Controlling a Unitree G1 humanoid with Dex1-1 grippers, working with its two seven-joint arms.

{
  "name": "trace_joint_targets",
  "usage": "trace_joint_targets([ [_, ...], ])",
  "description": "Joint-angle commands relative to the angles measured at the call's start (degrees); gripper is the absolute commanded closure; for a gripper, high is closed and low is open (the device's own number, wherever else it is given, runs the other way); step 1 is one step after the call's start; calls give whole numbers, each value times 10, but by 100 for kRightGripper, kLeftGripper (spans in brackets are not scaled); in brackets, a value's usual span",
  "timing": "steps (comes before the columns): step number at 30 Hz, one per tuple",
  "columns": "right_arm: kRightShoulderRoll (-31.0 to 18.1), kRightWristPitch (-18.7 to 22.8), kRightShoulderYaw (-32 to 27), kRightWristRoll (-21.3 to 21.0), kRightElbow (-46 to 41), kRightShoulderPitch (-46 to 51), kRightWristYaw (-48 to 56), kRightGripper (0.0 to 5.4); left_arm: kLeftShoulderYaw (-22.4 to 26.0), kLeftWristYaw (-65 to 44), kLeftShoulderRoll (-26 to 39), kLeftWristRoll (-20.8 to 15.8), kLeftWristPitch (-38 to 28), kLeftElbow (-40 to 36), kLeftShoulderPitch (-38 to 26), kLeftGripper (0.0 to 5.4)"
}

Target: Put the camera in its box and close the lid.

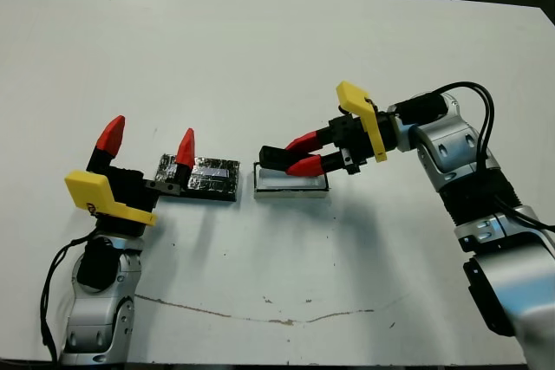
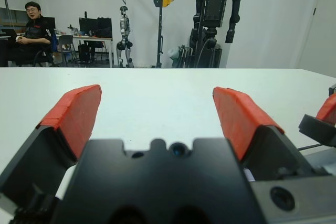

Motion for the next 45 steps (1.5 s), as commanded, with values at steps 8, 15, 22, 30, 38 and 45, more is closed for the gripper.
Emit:
trace_joint_targets([
  [8, -9, 34, 21, -15, -21, 14, -22, 373, 0, -4, 2, -2, 0, 2, 9, 0],
  [15, -4, 30, 23, -19, -2, 18, -30, 373, 0, -3, 2, 0, 0, 0, 11, 0],
  [22, -5, 21, 26, -26, 0, 19, -38, 373, 1, -5, 2, -4, 1, 1, 12, 0],
  [30, -4, 16, 26, -27, 5, 23, -37, 373, 1, -2, -1, 0, 0, 1, 13, 0],
  [38, -11, 18, 22, -24, 15, 33, -30, 373, 0, -3, -4, -5, 5, -3, 14, 0],
  [45, -13, -13, 19, -22, 47, 37, -18, 373, -1, -4, -6, -3, -3, 3, 13, 0],
])
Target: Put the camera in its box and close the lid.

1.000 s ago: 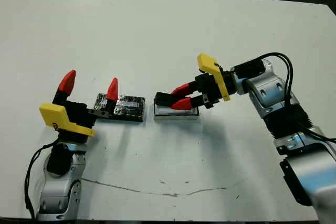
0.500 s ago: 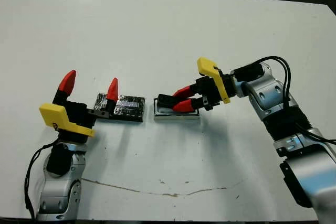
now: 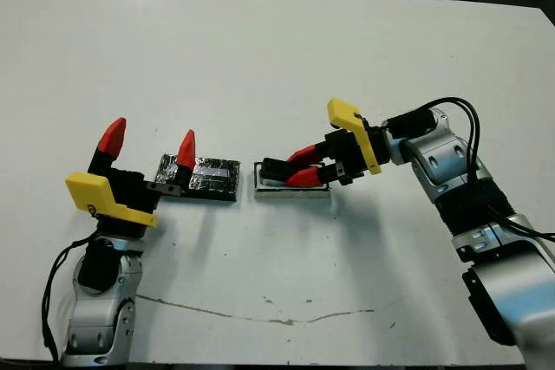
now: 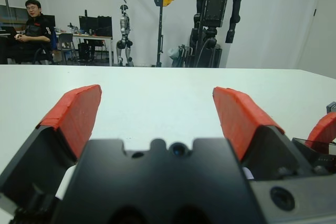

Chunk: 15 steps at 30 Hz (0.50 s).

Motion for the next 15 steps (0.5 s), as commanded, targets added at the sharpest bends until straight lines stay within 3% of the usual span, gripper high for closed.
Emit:
trace_joint_targets([
  [1, -13, -15, 1, -7, 25, 18, 10, 373, -1, 0, 0, 1, -2, 2, 10, 0],
  [9, -14, -45, 4, -9, 46, 18, 20, 373, -2, 0, -3, 2, -5, 4, 11, 0],
  [15, -18, -34, 14, -17, 39, 14, 18, 373, -1, 3, -5, 0, -2, 2, 13, 0],
])
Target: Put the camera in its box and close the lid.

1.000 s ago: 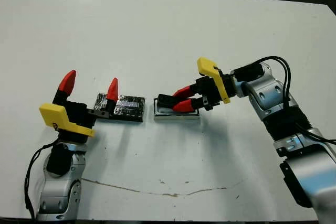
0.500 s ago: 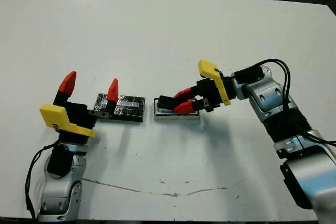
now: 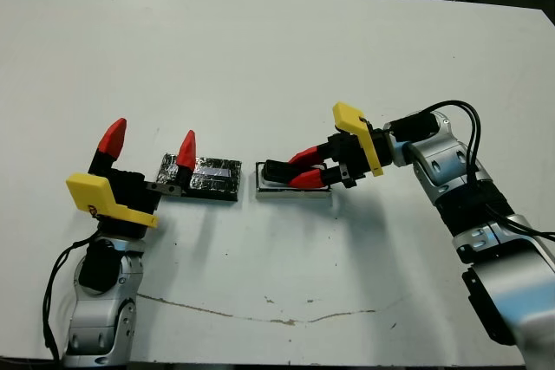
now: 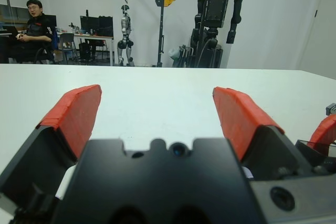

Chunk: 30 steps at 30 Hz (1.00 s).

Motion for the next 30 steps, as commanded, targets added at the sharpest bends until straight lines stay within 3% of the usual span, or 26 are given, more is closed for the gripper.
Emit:
trace_joint_targets([
  [1, -19, 29, 14, -23, 4, 14, 4, 373, -1, 1, -3, -2, 1, 1, 12, 0],
  [4, -22, 42, 14, -24, -12, 16, -1, 373, -2, -1, -2, -5, 3, 0, 14, 0],
  [19, -37, 55, 0, -20, -44, 10, -11, 182, -3, -2, -2, -4, 1, 2, 14, 0],
  [26, -54, 60, -15, -6, -67, 13, -6, 82, -5, -4, -1, -7, 3, 2, 12, 0],
  [30, -62, 86, -40, 19, -87, 18, 1, 26, -6, -1, 0, -2, 2, 0, 12, 0],
])
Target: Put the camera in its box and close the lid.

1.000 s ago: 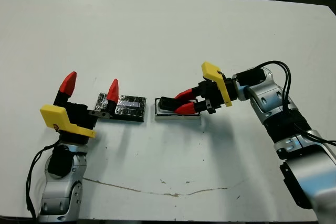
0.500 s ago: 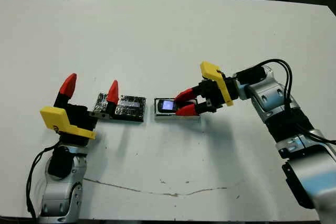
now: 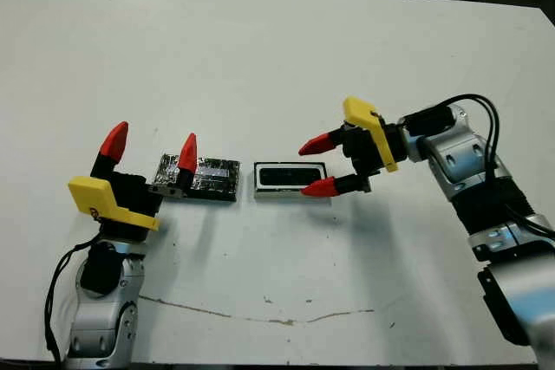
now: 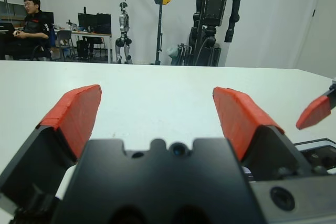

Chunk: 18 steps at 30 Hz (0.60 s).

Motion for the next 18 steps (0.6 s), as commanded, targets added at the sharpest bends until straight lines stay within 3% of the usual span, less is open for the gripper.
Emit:
trace_joint_targets([
  [1, -22, 13, -27, 24, -25, 13, 9, 11, 0, 0, 2, 0, 5, -3, 6, 0],
  [4, -37, 19, -52, 43, -71, 27, -3, 1, 0, 0, 3, -3, 9, -5, 6, 0],
  [8, -53, 74, -123, 96, -168, 76, -58, 1, 2, -2, 4, 0, 0, 1, 3, 0],
  [12, -42, 98, -207, 125, -278, 163, -188, 1, 8, -1, 11, 2, 2, -3, -3, 0],
  [18, 14, 101, -293, 162, -402, 316, -361, 75, 27, -37, 57, -15, 14, -12, -29, 0],
])
